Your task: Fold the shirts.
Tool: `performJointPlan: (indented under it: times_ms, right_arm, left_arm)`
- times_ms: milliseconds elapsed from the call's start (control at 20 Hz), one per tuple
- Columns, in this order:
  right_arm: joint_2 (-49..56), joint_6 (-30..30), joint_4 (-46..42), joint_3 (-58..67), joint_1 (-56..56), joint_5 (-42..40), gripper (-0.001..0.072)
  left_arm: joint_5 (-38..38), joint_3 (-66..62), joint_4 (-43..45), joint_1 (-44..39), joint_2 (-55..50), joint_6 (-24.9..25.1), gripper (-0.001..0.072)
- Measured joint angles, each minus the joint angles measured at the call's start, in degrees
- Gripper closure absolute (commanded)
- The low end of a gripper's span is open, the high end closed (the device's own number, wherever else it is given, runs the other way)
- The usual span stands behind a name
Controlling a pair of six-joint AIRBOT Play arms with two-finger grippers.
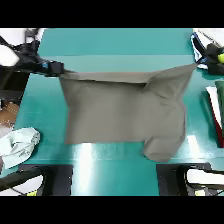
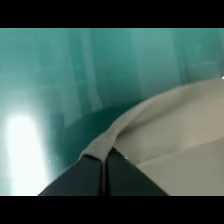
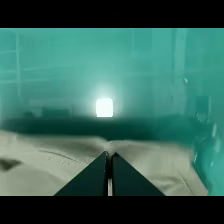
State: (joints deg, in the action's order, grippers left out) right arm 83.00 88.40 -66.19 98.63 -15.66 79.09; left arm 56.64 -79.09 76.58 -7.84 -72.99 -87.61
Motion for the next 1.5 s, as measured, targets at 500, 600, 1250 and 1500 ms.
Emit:
performJointPlan:
  times_ms: [500,600,1250,1500]
  right_arm:
    - [8.41,-0.55,-2.91,-5.01,3.85,-20.9,0.0698]
    - [8.57,-0.92,-5.14,-5.09,4.2,-18.43,0.0697]
    - [10.88,-1.27,-16.7,-8.94,11.47,-2.47,0.0684]
    - [10.6,-0.44,-17.44,-12.48,11.96,-1.68,0.0343]
  left_arm:
    - [-23.47,1.44,0.48,2.93,-11.06,0.5,0.0684]
    - [-21.22,1.44,0.44,4.94,-11.43,0.76,0.0684]
    - [1.7,6.08,-0.44,7.78,-11.87,9.94,0.0683]
    - [4.48,7.04,-0.26,7.85,-11.43,7.78,0.0208]
